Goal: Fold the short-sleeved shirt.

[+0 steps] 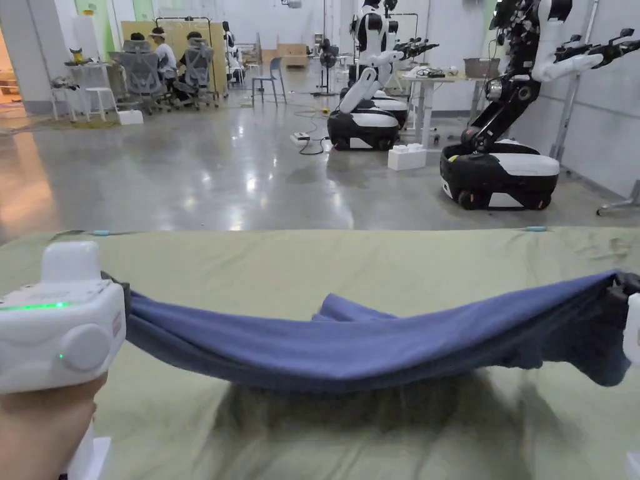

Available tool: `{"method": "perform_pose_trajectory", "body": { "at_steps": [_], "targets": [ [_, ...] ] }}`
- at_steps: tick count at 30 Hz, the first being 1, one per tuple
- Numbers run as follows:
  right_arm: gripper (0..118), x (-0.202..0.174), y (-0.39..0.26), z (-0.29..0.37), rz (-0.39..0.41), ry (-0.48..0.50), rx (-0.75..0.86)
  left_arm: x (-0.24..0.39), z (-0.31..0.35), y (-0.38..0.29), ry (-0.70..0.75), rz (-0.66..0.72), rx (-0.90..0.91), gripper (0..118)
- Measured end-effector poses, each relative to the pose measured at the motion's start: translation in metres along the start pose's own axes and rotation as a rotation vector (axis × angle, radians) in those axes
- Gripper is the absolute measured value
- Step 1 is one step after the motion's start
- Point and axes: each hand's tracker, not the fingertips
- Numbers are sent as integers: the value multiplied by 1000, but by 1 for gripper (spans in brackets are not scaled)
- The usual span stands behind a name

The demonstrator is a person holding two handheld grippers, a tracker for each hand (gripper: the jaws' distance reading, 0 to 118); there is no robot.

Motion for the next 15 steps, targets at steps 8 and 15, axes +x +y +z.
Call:
{"method": "perform_pose_trajectory", "body": {
  "at_steps": [8, 15],
  "targets": [
    [5, 53, -68, 160, -20, 38, -65, -70, 121, -70, -95, 23, -41, 3],
    [5, 90, -123, 261, 6, 58, -128, -106, 196, -134, -151, 54, -100, 3]
  ]
}}
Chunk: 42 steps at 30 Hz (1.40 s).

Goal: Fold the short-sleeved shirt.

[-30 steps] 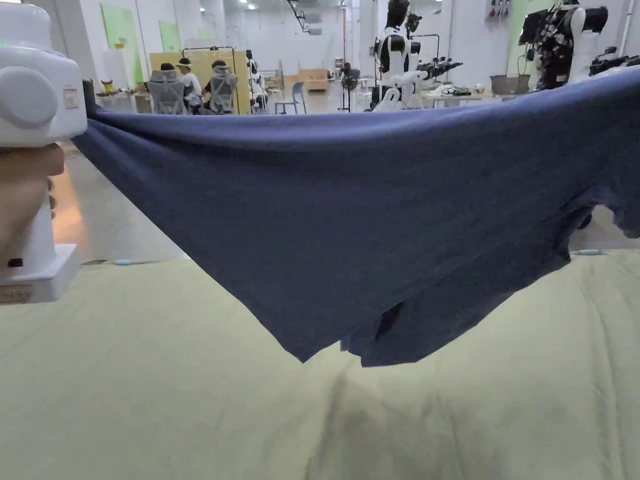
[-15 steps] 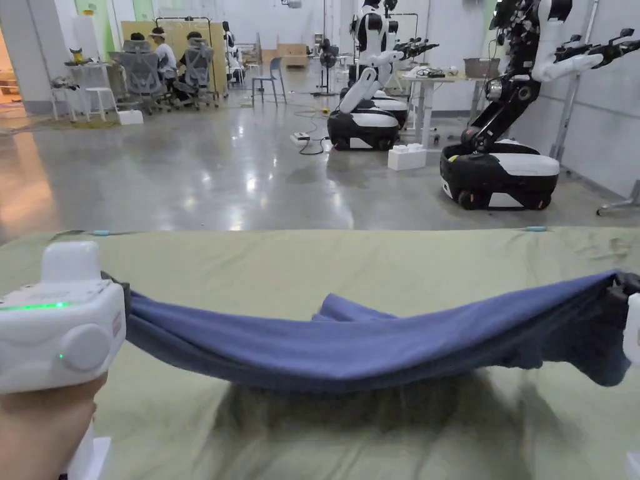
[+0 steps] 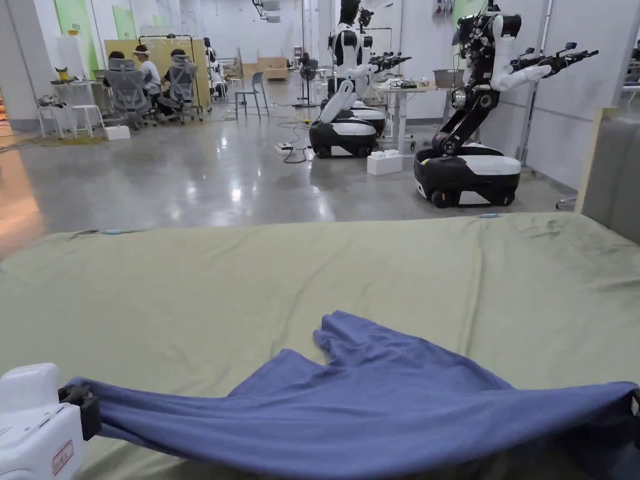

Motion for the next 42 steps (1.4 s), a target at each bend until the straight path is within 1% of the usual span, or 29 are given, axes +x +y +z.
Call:
{"method": "perform_pose_trajectory", "body": {
  "at_steps": [4, 6, 7, 8, 9, 10, 11, 13, 17, 18, 19, 20, 21, 22, 23, 24, 26, 27, 28, 29, 30, 31, 34, 36, 37, 38, 39, 40, 42],
  "targets": [
    [5, 6, -29, 11, 23, 5, -88, -4, 11, -30, -44, -53, -113, 5],
    [5, 6, -39, 11, 51, 14, -116, -7, 11, -44, -49, -79, -143, 17],
    [9, 6, -45, 11, 84, 24, -152, -8, 11, -51, -39, -124, -166, 36],
    [21, 4, -52, 10, 141, -10, -179, -10, 13, -57, -15, -154, -169, 73],
    [47, 1, -58, 12, 182, -31, -168, -13, 16, -61, -19, -141, -161, 110],
    [99, 2, -62, 14, 184, -9, -159, -19, 21, -59, -28, -133, -197, 118],
    [116, 3, -63, 19, 166, 10, -162, -25, 29, -59, -54, -92, -229, 118],
    [117, 1, -59, 36, 93, 70, -164, -34, 55, -56, -110, -59, -166, 118],
    [116, -13, -34, 75, 55, 141, -94, -40, 108, -48, -56, -128, -104, 118],
    [112, -23, -23, 87, 46, 206, -92, -39, 120, -49, -24, -160, -105, 106],
    [84, -33, -15, 96, 42, 270, -83, -38, 130, -52, -3, -175, -69, 41],
    [36, -43, -10, 102, 61, 282, -52, -38, 133, -57, 15, -156, -66, 0],
    [3, -58, -5, 107, 103, 238, -11, -40, 136, -69, 11, -94, -59, 0],
    [3, -70, 1, 109, 122, 276, 12, -45, 135, -73, -80, -41, -85, 0],
    [3, -81, 5, 113, 133, 364, -6, -49, 132, -68, -120, -15, -129, 0],
    [3, -95, 10, 113, 152, 402, -5, -50, 120, -70, -117, 9, -146, 0],
    [3, -115, 17, 106, 166, 421, 18, -53, 92, -80, -66, 15, -133, 0],
    [3, -125, 22, 102, 168, 460, 9, -58, 72, -69, -66, 40, -193, 0],
    [3, -134, 27, 99, 164, 473, 7, -65, 53, -67, -109, 112, -246, 16],
    [3, -143, 32, 95, 165, 486, 11, -72, 33, -68, -166, 228, -263, 53],
    [3, -146, 35, 89, 170, 497, 17, -76, 10, -71, -195, 287, -285, 96],
    [3, -152, 38, 86, 181, 505, 20, -75, -11, -64, -184, 294, -365, 112],
    [3, -161, 44, 78, 197, 523, 22, -63, -56, -72, -112, 212, -379, 109],
    [3, -166, 46, 75, 202, 528, 21, -51, -74, -77, -61, 138, -444, 92],
    [3, -167, 46, 73, 205, 531, 13, -41, -77, -82, 14, 81, -466, 85],
    [3, -167, 46, 71, 206, 533, 9, -33, -69, -84, 29, -8, -422, 67],
    [3, -166, 46, 69, 207, 533, 3, -22, -52, -81, 3, -74, -377, 39],
    [3, -166, 45, 66, 211, 532, -4, -13, -43, -82, -22, -134, -380, 5],
    [3, -164, 42, 52, 222, 528, -22, 2, -28, -88, -50, -228, -356, 5]
  ]
}}
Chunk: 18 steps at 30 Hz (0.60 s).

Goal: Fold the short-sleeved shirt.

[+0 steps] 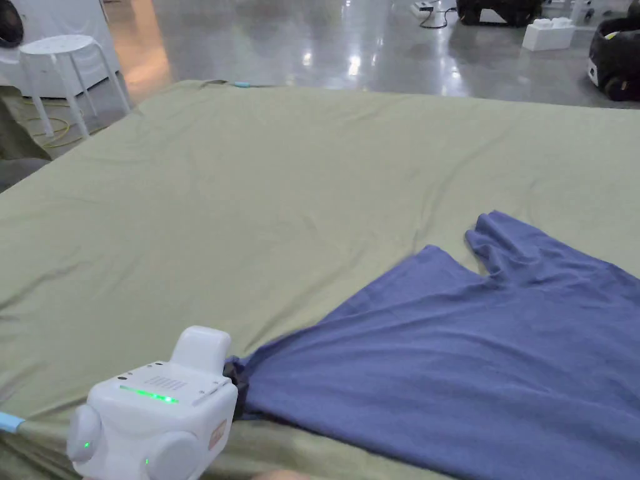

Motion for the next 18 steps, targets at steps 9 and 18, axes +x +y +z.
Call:
{"method": "perform_pose_trajectory", "body": {
  "at_steps": [9, 18],
  "targets": [
    [21, 92, 19, -175, 70, -168, -261, -18, 49, 5, -76, 158, 195, 4],
    [103, 190, -16, -389, -52, -205, -565, -11, 14, 5, -82, 75, 117, 4]
  ]
}}
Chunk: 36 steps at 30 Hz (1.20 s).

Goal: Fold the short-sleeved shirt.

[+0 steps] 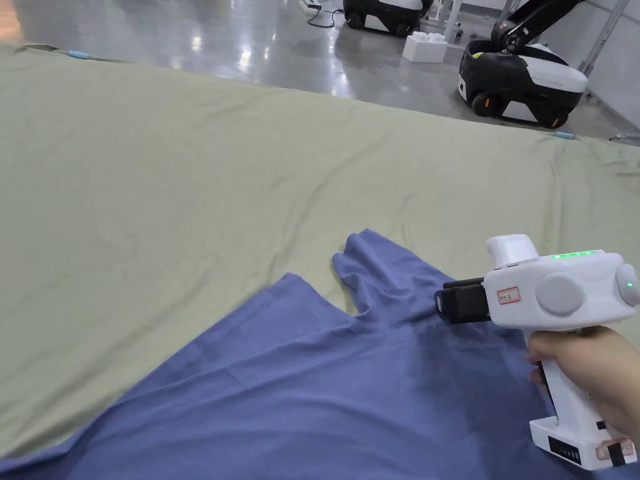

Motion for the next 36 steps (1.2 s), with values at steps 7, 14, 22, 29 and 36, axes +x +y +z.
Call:
{"method": "perform_pose_trajectory", "body": {
  "at_steps": [7, 14, 22, 29, 36],
  "targets": [
    [6, -6, -26, 56, -20, 97, 109, -4, 10, 0, -7, 30, 6, 4],
    [6, 3, -66, 235, -126, 76, 438, -4, 81, 44, -78, 16, 217, 4],
    [6, 46, -103, 439, -102, -110, 669, 0, 161, 138, -146, 17, 464, 4],
    [6, 75, -75, 524, -171, -135, 813, 8, 203, 226, -160, -14, 582, 4],
    [6, 93, 18, 533, -161, -176, 892, 12, 197, 323, -114, -86, 635, 4]
  ]
}}
